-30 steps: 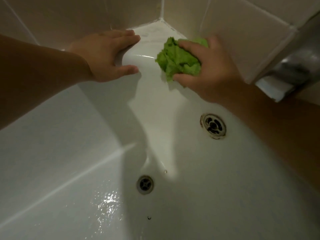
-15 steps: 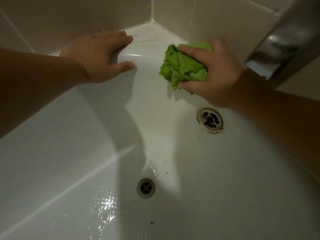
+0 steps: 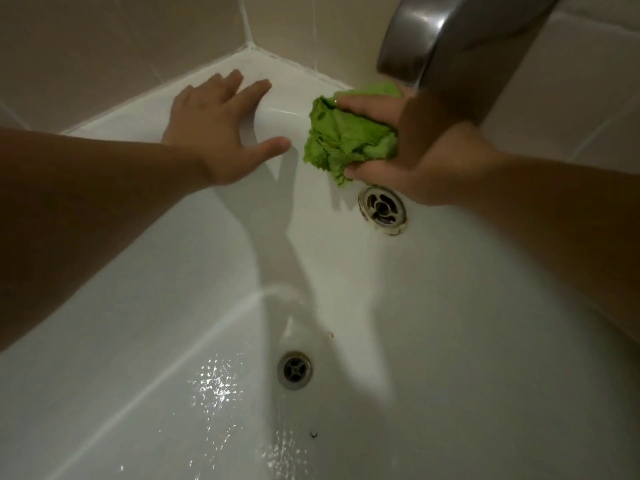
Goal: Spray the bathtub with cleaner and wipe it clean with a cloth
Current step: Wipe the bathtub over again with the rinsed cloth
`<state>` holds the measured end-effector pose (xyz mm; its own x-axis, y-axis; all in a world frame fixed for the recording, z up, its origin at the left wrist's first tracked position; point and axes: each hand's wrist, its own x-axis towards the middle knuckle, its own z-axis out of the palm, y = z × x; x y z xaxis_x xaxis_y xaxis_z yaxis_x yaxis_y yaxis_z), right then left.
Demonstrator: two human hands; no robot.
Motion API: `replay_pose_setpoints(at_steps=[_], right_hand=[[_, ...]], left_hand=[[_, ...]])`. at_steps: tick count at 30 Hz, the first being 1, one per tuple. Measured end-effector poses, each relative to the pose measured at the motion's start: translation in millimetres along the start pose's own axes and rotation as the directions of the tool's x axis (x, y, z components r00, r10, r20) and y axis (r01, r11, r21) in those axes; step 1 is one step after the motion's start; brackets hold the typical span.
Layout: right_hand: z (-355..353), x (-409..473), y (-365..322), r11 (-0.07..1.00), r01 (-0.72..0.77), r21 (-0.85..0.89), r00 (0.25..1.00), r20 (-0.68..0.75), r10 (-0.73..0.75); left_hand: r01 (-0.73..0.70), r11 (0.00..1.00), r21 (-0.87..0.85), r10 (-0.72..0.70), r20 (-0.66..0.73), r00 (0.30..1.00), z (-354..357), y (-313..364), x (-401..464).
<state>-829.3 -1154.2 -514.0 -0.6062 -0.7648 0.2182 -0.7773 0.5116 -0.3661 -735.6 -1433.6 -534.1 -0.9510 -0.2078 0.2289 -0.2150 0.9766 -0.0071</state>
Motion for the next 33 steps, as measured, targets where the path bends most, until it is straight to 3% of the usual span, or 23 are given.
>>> replay_pose_setpoints(at_steps=[5,10,15,20,27,33], right_hand=[[-22,-77,7,0.999,-0.024,-0.037,0.990,-0.138,0.018],[-20,-48,2,0.994,-0.092,-0.057,0.996,-0.008,0.092],[-28,-83,0,0.997,-0.062,0.044,0.997,-0.044,0.064],[-45,-151,10,0.980,-0.187,0.068,0.972,-0.131,0.195],[-43,-129,6,0.988,-0.153,0.013,0.982,-0.107,0.153],[-56,-199,17,0.948,-0.264,0.178,0.942,-0.164,0.293]], left_hand=[[-0.026,0.998,-0.057,0.030,0.069,0.997,-2,32,1],[-0.072,0.994,-0.079,0.080,0.102,0.992,-3,53,5],[-0.094,0.990,-0.100,0.106,0.123,0.987,-8,76,4],[-0.076,0.978,-0.195,0.111,0.180,0.977,-23,112,-12],[-0.144,0.944,-0.297,0.189,0.130,0.973,-26,141,-25],[-0.138,0.947,-0.289,0.196,0.183,0.963,-25,156,-33]])
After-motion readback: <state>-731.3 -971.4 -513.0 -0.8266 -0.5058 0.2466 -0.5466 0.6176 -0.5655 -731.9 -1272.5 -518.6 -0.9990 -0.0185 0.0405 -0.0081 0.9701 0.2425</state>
